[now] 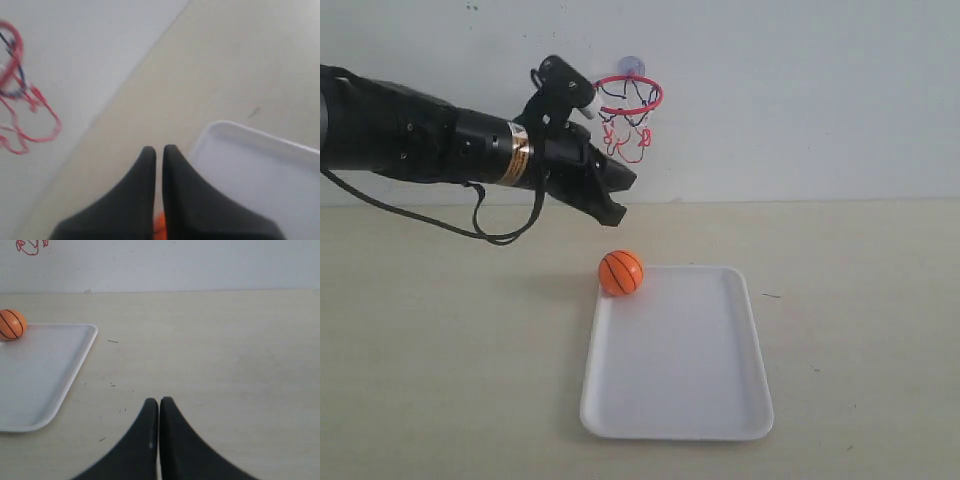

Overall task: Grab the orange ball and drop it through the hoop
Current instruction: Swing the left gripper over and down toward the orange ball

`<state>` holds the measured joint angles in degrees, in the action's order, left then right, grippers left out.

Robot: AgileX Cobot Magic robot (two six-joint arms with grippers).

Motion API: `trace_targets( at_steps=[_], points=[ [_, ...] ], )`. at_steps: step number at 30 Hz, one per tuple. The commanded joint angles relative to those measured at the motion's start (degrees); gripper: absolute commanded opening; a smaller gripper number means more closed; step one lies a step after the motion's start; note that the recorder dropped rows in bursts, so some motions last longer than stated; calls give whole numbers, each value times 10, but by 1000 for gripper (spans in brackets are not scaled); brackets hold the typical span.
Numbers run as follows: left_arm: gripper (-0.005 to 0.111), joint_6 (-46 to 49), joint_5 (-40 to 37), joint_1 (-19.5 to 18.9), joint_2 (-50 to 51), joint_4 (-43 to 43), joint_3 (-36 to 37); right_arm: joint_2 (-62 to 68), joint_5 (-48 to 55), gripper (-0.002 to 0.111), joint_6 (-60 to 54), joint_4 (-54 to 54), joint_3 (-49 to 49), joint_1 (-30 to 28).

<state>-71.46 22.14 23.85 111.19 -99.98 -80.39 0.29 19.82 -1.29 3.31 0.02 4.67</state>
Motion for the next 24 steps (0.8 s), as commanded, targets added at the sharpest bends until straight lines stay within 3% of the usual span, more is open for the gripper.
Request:
trace_targets(
  at_steps=[1, 3, 5, 8, 11, 16, 19, 21, 24],
  points=[
    [4, 140, -307, 93, -53, 0, 28, -3, -2, 0, -1, -1, 0, -1],
    [4, 207, -511, 147, -56, 9, 34, -3, -2, 0, -1, -1, 0, -1],
    [4, 327, -676, 188, -42, 127, 25, -3, -2, 0, -1, -1, 0, -1],
    [4, 544, -779, 198, -16, 365, -14, -3, -2, 0, -1, -1, 0, -1],
    [4, 632, -768, 166, 5, 562, -68, -3, -2, 0, -1, -1, 0, -1],
    [4, 701, -655, 90, 25, 860, -163, -3, -2, 0, -1, -1, 0, -1],
    [4, 867, -691, 49, 43, 1073, -232, -3, -2, 0, -1, -1, 0, -1],
    [4, 884, -739, 39, 73, 1087, -274, -3, -2, 0, -1, -1, 0, 0],
    [4, 884, -738, 36, 126, 1066, -311, -3, -2, 0, -1, -1, 0, 0]
  ],
)
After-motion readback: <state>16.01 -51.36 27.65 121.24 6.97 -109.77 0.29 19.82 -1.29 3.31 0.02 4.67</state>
